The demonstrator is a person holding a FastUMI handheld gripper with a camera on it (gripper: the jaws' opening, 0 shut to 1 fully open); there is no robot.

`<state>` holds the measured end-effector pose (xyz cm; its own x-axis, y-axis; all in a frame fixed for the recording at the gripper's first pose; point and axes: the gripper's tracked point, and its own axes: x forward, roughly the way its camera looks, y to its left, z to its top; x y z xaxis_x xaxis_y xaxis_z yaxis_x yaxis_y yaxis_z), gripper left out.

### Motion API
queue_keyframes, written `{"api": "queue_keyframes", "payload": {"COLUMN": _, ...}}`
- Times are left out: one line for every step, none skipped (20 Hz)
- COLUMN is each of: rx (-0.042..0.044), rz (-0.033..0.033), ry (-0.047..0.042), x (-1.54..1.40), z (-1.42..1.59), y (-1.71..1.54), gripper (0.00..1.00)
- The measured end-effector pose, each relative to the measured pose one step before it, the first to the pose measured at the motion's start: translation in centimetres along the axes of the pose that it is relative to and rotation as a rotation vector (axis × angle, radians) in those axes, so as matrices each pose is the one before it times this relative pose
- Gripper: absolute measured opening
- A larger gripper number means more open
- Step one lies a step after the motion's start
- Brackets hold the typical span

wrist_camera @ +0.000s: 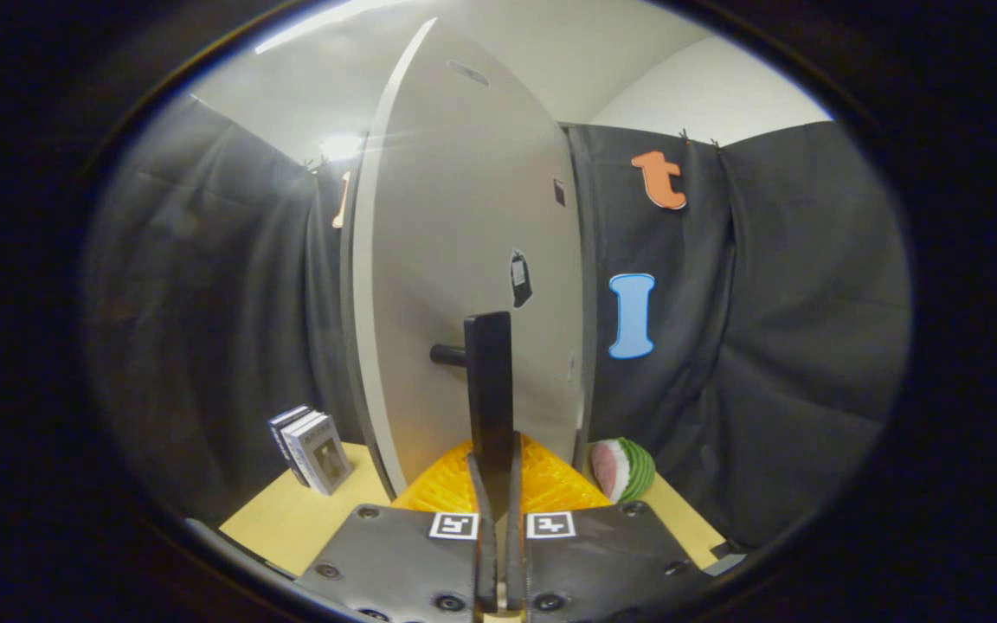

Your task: Open the shoe cabinet door, grab the shoes and put them into the shoe cabinet, then close the shoe cabinet door.

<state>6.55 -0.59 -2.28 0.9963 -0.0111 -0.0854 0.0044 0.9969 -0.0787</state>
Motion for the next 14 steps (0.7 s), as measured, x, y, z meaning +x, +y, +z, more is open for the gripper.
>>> {"api": "queue_keyframes", "payload": {"rx": -0.00459, "rz": -0.01156, "ry": 0.00203, "x": -0.388, "z": 0.044, "y": -1.318, "gripper": 0.06}}
{"api": "queue_keyframes", "payload": {"rx": -0.01161, "rz": -0.01531, "ry": 0.00087, "x": -0.423, "z": 0.046, "y": -1.345, "gripper": 0.06}}
{"api": "queue_keyframes", "payload": {"rx": -0.01399, "rz": -0.0135, "ry": -0.00291, "x": -0.306, "z": 0.114, "y": -1.361, "gripper": 0.05}}
{"api": "queue_keyframes", "payload": {"rx": -0.01641, "rz": -0.01239, "ry": -0.00942, "x": -0.175, "z": 0.247, "y": -1.063, "gripper": 0.05}}
{"api": "queue_keyframes", "payload": {"rx": -0.01084, "rz": -0.01114, "ry": -0.00783, "x": -0.13, "z": 0.023, "y": -1.461, "gripper": 0.05}}
{"api": "queue_keyframes", "payload": {"rx": -0.00434, "rz": -0.00927, "ry": -0.01256, "x": -0.197, "z": 0.414, "y": -1.29, "gripper": 0.04}}
{"api": "queue_keyframes", "payload": {"rx": -0.00054, "rz": -0.01065, "ry": -0.01137, "x": -0.092, "z": 0.341, "y": -0.958, "gripper": 0.04}}
{"api": "queue_keyframes", "payload": {"rx": -0.00042, "rz": -0.01498, "ry": -0.00395, "x": 0.007, "z": 0.047, "y": -1.057, "gripper": 0.04}}
{"api": "queue_keyframes", "payload": {"rx": -0.0023, "rz": -0.01924, "ry": 0.00131, "x": 0.089, "z": -0.219, "y": -1.277, "gripper": 0.04}}
{"api": "queue_keyframes", "payload": {"rx": 0.00143, "rz": -0.02133, "ry": -0.0006, "x": 0.094, "z": -0.062, "y": -1.357, "gripper": 0.04}}
{"api": "queue_keyframes", "payload": {"rx": 0.01955, "rz": -0.0016, "ry": 0.00222, "x": 0.086, "z": 0.028, "y": -0.957, "gripper": 0.02}}
{"api": "queue_keyframes", "payload": {"rx": 0.0344, "rz": 0.0123, "ry": 0.00641, "x": 0.105, "z": -0.166, "y": -0.472, "gripper": 0.02}}
{"api": "queue_keyframes", "payload": {"rx": 0.01885, "rz": 0.00934, "ry": -0.00022, "x": -0.029, "z": -0.137, "y": -0.212, "gripper": 0.02}}
{"api": "queue_keyframes", "payload": {"rx": -0.00599, "rz": 0.00954, "ry": -0.00091, "x": 0.135, "z": 0.03, "y": -0.393, "gripper": 0.02}}
